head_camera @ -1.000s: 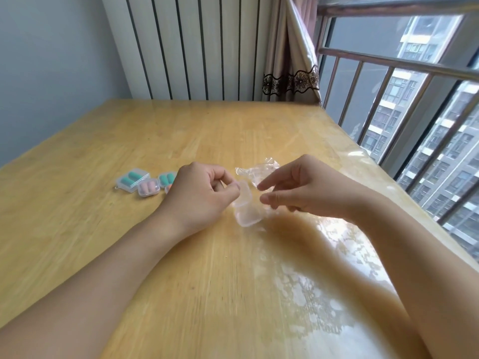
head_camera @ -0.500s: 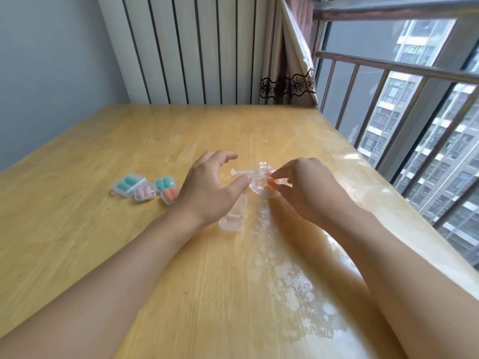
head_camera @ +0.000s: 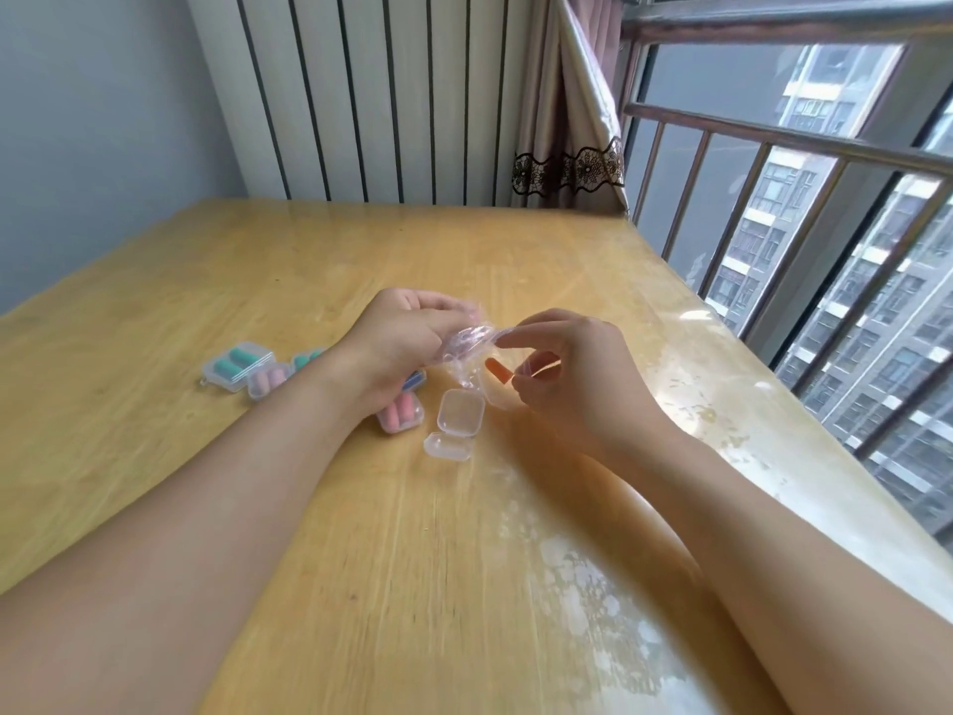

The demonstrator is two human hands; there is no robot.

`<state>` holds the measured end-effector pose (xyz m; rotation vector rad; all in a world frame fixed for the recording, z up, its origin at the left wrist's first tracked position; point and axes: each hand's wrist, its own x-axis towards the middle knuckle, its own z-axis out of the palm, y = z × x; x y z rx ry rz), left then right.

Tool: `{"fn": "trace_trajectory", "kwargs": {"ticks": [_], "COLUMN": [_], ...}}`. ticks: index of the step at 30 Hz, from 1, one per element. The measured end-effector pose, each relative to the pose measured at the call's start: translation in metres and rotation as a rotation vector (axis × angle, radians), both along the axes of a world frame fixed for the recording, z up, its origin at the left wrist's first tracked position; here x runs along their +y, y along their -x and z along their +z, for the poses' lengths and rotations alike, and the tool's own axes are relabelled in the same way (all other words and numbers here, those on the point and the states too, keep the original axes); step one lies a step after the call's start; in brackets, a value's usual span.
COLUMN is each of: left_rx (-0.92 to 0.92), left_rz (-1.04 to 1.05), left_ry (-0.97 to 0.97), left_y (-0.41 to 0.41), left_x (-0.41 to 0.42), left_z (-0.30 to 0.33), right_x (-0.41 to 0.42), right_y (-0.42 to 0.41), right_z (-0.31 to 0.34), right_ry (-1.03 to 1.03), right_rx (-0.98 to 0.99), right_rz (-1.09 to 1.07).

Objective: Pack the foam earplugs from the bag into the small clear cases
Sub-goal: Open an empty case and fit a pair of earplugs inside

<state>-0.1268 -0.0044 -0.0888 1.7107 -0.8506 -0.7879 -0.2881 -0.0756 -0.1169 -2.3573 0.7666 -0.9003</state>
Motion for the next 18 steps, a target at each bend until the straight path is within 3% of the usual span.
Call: {"fn": "trace_trajectory", "kwargs": {"ticks": [18], "left_rx": [-0.183], "left_rz": [-0.161], "left_ry": [-0.060], "left_y": [0.0022], "left_x": [0.0021], "left_z": [-0.0041], "right_x": [0.0048], "right_y": [0.0005], "right_z": [0.0032], "right_ry": [0.103], "right_rx": [0.233], "right_rz": [0.082]}}
